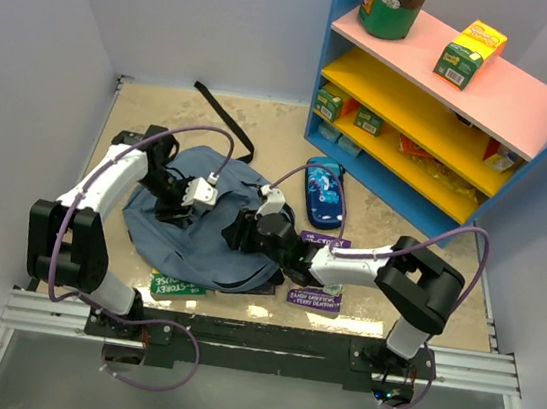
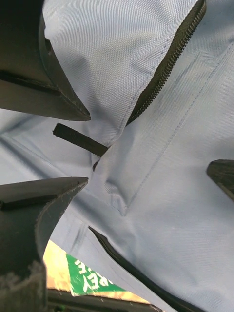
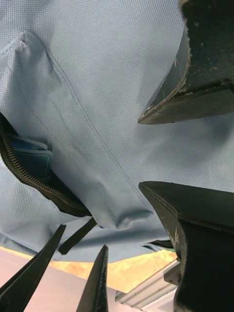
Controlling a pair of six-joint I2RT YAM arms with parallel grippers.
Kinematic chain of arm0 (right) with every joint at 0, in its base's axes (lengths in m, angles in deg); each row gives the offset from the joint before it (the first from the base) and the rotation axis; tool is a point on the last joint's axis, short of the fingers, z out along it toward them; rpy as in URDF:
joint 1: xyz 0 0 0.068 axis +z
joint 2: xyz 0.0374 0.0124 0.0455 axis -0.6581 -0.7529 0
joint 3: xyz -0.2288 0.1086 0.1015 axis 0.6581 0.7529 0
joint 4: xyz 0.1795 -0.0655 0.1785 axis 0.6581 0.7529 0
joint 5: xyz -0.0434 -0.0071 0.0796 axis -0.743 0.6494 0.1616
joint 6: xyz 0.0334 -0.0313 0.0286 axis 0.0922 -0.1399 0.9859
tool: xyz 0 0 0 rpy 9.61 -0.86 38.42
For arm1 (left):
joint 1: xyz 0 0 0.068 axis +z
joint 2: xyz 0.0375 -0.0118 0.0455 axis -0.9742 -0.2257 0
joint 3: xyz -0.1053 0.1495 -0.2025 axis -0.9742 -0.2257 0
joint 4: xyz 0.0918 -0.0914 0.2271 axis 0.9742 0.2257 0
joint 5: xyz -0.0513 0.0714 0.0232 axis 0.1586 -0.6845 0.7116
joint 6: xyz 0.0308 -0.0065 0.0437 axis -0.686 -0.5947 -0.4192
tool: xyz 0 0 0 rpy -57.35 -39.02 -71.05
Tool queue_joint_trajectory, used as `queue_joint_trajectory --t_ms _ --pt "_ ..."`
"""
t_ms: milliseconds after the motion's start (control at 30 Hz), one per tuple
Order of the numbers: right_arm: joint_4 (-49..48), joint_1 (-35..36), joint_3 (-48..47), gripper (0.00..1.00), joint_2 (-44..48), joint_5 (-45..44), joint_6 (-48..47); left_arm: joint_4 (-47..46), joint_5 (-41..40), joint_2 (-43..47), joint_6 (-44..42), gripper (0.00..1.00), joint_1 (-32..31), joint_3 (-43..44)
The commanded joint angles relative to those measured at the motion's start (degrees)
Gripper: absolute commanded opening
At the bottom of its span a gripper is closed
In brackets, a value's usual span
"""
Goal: Pack the student bag
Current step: Zip the student bag at the center of the board.
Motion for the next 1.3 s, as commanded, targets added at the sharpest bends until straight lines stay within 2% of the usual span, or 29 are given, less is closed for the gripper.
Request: queue_joint_trajectory --t_ms 0,100,133,200,233,300,333,367,500,767,933,1100,1167,1267 --pt "0.4 0.82 -0.88 0.54 -0.25 -2.65 -0.99 -0.67 -1.74 0.78 -4.71 0.5 -1.68 1.09" --pt "0.41 1.08 -0.96 0.53 -0.69 -3.0 -1.08 -3.4 -3.06 0.43 -3.31 0.41 -3.96 -0.49" --pt "0.75 0.99 -1.31 0.52 -0.86 -3.44 -1.08 -4.27 -3.24 0.26 -2.52 0.34 -4.58 -1.1" --pt "0.76 0.99 -2.54 0.49 -1.65 -3.53 -1.42 -5.24 -4.29 -0.27 -1.55 0.28 -6.16 -1.46" --pt "1.02 0.99 -3.16 0.45 -2.18 -3.7 -1.69 -5.77 -4.64 -0.53 -0.94 0.21 -6.52 -1.64" --pt "1.46 0.91 -5.17 0.37 -3.58 -3.09 -2.13 -5.86 -5.61 -0.8 -0.93 0.14 -6.79 -1.55" --pt "1.28 0.91 -5.71 0.27 -4.02 -3.0 -2.57 -5.86 -6.14 -0.8 -1.02 0.08 -6.78 -1.64" --pt "1.2 0.91 -6.32 0.24 -4.55 -2.65 -2.83 -5.78 -7.19 -0.8 -0.93 0.07 -6.78 -1.64" --pt "1.64 0.73 -10.36 0.19 -8.59 -2.74 -3.27 -4.98 -8.69 0.34 -1.2 0.0 -6.52 -1.46" --pt "0.67 -1.46 -16.95 0.13 -13.95 -0.98 -2.84 -2.52 -8.34 2.54 -1.72 0.0 -5.12 -0.67" --pt "0.06 -3.05 -22.23 0.03 -16.77 0.07 -1.34 -3.05 -7.2 3.85 -1.2 0.0 -4.24 -2.69" --pt "-1.71 -5.24 -27.4 0.0 -20.72 3.24 2.34 -4.45 -5.26 5.7 -1.02 0.0 -3.53 -6.28" --pt "-1.44 -5.51 -28.99 0.0 -21.86 4.63 3.14 -4.81 -4.74 6.23 -1.11 0.0 -3.27 -7.08" --pt "0.57 -5.51 -29.97 0.15 -21.87 4.47 3.06 -5.42 -4.56 6.32 -0.85 0.01 -3.09 -7.44"
